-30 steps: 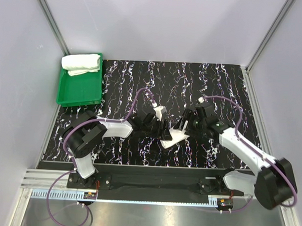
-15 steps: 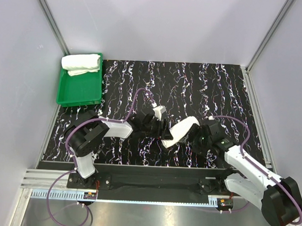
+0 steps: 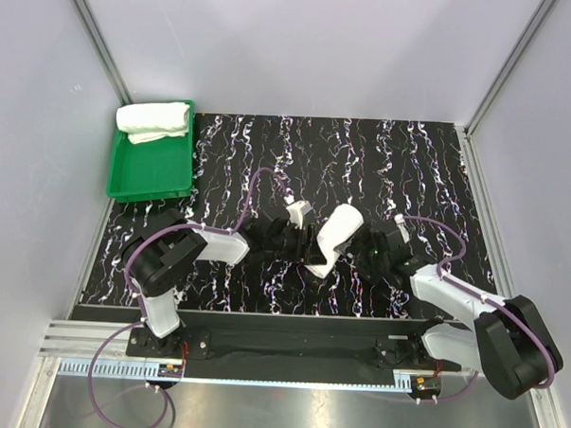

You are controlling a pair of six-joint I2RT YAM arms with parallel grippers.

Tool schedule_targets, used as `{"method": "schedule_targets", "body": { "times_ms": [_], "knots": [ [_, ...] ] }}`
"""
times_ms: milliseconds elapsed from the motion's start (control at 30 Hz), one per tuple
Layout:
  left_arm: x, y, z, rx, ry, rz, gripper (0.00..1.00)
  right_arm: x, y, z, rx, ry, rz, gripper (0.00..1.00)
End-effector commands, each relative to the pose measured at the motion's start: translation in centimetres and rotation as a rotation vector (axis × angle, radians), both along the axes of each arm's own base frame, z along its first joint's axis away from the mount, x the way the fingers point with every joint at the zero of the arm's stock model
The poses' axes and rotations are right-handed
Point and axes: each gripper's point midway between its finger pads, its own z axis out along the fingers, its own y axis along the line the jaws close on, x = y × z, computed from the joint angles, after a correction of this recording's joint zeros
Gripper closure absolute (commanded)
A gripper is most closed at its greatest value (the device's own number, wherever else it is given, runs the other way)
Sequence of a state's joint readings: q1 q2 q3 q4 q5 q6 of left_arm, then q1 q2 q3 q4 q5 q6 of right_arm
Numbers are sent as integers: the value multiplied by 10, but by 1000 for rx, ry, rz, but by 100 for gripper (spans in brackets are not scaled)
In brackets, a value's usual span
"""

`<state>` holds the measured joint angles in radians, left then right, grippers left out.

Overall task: Roll the towels
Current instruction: Place the rolled towel into the container

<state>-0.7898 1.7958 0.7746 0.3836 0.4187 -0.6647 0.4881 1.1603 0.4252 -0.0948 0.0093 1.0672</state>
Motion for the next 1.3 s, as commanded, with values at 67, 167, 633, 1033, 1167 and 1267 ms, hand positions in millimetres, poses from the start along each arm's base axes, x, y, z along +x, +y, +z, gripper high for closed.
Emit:
{"method": "schedule_targets", "body": {
  "times_ms": [67,167,633,1033,1167,1267],
  "knots": [
    [-46,40,-67,200,205,-23,33,30,3,7,30,-123,-62,5],
    [-46,39,-66,197,206,-28,34,35,7,13,57,-176,-48,6],
    [-46,38,-73,210,224,-41,36,44,13,36,70,-372,33,0],
    [-49,38,-78,218,237,-59,37,67,44,8,120,-330,107,8],
    [-49,37,-81,223,244,-65,37,66,52,9,156,-346,139,33],
    [-49,37,-77,213,234,-66,37,63,56,16,182,-375,171,53]
  ]
}}
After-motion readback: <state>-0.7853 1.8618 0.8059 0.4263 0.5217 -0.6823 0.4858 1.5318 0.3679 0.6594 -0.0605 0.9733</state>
